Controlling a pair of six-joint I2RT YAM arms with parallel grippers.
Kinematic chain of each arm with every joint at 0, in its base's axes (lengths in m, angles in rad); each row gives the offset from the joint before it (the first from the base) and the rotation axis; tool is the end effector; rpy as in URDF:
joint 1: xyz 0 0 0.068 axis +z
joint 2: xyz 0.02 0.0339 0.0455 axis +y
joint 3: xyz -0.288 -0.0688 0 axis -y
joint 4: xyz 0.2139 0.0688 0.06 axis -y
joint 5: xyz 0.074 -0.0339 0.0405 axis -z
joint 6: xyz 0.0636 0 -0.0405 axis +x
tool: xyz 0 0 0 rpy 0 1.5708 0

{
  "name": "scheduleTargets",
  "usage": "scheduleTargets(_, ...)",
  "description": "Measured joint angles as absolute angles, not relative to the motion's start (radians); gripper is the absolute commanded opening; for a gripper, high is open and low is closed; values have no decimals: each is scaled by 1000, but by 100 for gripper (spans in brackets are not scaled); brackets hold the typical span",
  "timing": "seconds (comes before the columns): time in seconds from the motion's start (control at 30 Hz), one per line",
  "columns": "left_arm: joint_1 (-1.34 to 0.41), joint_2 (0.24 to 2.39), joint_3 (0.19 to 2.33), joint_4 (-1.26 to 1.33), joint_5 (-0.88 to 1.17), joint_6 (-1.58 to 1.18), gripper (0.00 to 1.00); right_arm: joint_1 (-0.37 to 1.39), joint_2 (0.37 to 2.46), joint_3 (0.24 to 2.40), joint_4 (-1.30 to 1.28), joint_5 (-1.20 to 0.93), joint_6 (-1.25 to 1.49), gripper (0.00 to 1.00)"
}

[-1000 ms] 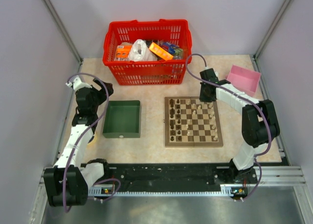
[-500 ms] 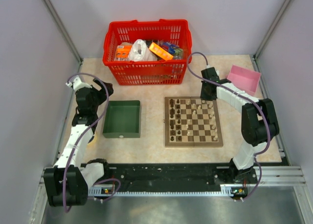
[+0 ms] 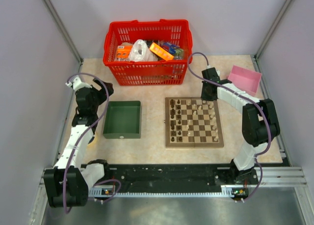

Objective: Set up the chess pieces on the board

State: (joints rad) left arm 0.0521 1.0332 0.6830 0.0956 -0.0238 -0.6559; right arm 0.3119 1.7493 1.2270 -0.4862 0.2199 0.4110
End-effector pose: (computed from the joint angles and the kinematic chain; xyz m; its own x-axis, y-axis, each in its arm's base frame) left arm 0.2268 0.0133 0.3092 -0.1536 -0.6185 -0.7706 -0.2129 0.7823 -0.5855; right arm 0.3459 0.0970 0.2271 -0.8136 0.1474 -0.5625 0.1486 0.9879 0.0438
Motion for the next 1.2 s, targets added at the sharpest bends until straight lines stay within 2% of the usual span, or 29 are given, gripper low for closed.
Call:
scheduleTargets(0.23, 52, 1034, 684, 95, -24, -656, 99, 312, 1749, 1227, -486, 221, 410, 13)
scheduleTargets(0.57, 52, 1035, 684, 95, -24, -656, 99, 312, 1750, 1226, -486, 218, 400, 24)
scheduleTargets(1.03, 52, 1034, 684, 95, -24, -656, 99, 312, 1746, 1226, -486, 174, 379, 33)
scheduleTargets(1.2, 52, 1034, 684, 96, -24, -656, 99, 311, 1681, 1226, -486, 152, 364, 40)
